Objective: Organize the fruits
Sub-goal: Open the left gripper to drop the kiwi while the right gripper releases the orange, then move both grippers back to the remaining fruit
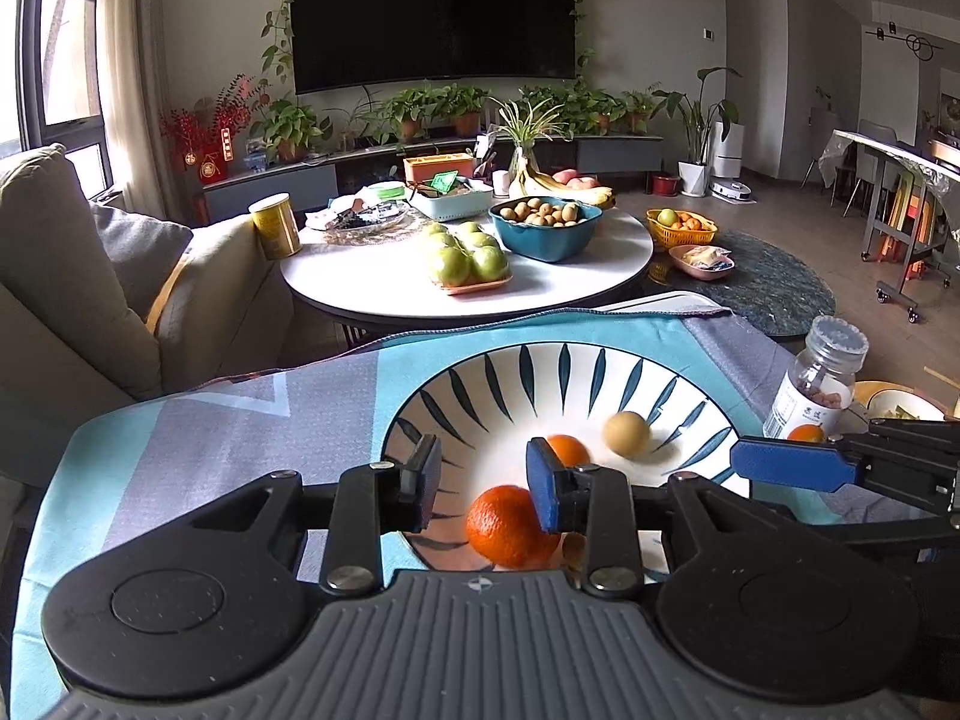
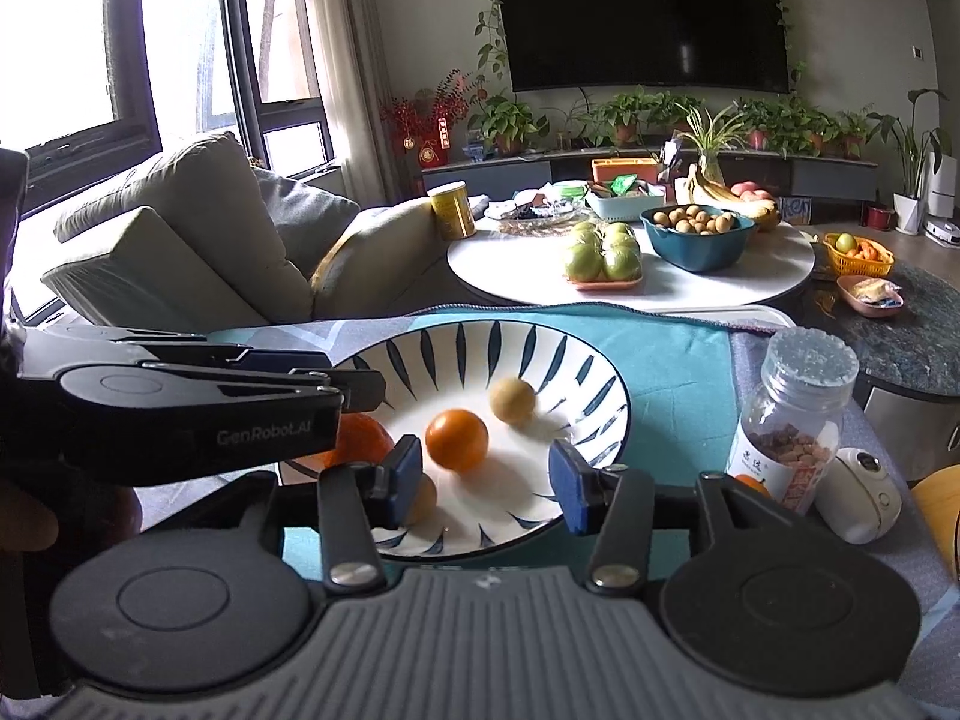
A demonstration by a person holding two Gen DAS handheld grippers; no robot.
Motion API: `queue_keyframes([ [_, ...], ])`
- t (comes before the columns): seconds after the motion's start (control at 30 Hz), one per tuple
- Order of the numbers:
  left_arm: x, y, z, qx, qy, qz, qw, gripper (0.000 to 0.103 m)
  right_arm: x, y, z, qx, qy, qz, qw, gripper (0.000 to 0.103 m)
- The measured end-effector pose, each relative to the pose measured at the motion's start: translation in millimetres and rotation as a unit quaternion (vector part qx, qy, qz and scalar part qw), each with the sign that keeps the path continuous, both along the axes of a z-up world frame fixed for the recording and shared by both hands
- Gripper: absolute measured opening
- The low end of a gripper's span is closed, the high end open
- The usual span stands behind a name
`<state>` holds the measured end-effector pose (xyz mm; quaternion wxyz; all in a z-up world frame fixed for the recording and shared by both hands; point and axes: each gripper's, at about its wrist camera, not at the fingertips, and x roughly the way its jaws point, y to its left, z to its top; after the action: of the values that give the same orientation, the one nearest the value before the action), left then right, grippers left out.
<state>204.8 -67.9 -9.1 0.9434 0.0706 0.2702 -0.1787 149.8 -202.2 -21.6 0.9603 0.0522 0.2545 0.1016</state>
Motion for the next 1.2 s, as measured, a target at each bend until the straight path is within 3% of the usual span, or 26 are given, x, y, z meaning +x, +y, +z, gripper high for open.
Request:
queue_keyframes([
  [0.7, -113.7, 50.8, 17.1, -0.003, -0.024, 0.018, 0.9996, 0.034, -75.1, 20.3, 8.3, 0.02, 0.016, 0.026, 0.999, 0.079],
  [1.2, -151.4, 70.6, 12.5, -0.016, -0.017, 0.035, 0.9991, 0.034, -106.3, 30.0, 10.7, 0.013, 0.01, 0.035, 0.999, 0.079],
])
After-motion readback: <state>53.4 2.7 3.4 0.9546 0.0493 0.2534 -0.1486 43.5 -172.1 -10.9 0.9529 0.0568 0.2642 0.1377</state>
